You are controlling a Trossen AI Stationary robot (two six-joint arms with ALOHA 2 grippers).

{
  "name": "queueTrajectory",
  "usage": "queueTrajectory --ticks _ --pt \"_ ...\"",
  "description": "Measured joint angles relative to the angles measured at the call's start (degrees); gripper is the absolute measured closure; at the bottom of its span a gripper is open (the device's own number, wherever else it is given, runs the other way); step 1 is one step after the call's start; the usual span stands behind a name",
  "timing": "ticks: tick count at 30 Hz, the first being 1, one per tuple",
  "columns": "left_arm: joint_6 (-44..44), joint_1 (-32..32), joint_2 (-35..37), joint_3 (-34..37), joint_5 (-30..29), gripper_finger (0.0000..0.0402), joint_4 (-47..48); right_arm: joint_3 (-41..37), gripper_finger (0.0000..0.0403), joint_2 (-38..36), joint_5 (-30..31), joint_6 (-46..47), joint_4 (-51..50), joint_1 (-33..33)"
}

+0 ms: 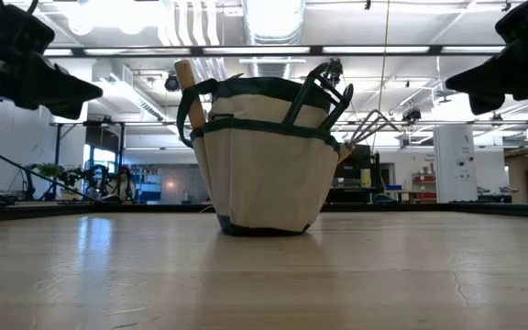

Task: Pick & Place Garden tools in Gardening bag
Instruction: Return to Home Position

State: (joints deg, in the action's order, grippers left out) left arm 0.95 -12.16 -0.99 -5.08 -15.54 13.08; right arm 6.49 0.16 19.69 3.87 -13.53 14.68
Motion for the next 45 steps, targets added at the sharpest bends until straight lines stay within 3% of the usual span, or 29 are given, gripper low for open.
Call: queueTrajectory --ticks 11,30,45 --pt "0.53 0.02 -0.33 0.02 -5.06 0.0390 0.46 -0.22 0.0394 -0.03 -0.03 0.01 0.03 0.00" --pt "0.54 0.02 -0.33 0.13 -5.14 0.0390 0.55 -0.21 0.0394 0.12 -0.08 0.01 0.13 1.52" --pt "0.55 0.00 -0.35 0.17 -5.14 0.0390 0.57 -0.21 0.0394 4.22 -0.19 0.08 0.25 2.58"
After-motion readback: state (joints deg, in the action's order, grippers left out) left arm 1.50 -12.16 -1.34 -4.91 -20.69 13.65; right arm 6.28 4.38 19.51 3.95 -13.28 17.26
